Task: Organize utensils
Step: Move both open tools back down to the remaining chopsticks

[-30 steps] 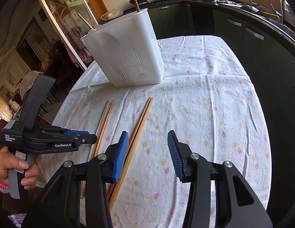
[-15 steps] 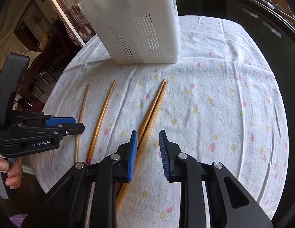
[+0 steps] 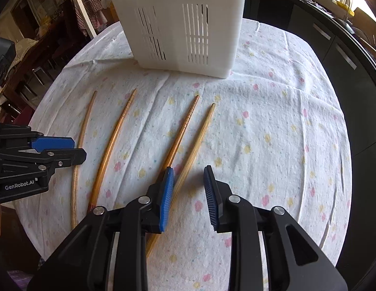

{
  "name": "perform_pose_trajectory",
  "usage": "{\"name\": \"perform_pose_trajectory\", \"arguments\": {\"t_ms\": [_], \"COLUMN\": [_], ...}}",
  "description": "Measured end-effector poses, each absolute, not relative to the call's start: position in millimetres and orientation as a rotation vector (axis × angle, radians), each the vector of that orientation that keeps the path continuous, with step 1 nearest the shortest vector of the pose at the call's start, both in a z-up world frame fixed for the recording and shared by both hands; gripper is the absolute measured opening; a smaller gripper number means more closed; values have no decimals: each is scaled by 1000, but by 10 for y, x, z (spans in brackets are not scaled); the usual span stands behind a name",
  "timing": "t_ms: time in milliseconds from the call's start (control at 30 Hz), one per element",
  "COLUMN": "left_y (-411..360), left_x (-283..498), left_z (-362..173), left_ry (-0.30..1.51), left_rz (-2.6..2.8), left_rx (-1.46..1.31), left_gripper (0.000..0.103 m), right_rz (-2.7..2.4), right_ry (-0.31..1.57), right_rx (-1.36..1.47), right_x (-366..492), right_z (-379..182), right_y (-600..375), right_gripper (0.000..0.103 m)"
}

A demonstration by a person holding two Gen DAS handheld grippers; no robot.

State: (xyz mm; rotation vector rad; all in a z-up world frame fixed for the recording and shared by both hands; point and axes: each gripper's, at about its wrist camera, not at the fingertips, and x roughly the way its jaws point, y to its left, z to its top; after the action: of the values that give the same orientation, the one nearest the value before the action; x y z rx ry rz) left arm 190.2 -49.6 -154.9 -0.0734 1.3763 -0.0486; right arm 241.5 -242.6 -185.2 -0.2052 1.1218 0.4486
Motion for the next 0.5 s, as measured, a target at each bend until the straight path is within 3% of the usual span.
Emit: {"name": "perform_pose_trajectory", "arguments": {"t_ms": [500], "left_y": [-392], "left_x": [2059], "left_z": [-1553], "left_ry": [1450], "left_rz": [-29], "left_rx": [-179], "left_gripper": [30], "right_rz": [456], "right_ry": [1168], "right_rx": [-260], "right_x": [2612], "right_z": [-1832], "right_y": [-2290], "right_gripper": [19]}}
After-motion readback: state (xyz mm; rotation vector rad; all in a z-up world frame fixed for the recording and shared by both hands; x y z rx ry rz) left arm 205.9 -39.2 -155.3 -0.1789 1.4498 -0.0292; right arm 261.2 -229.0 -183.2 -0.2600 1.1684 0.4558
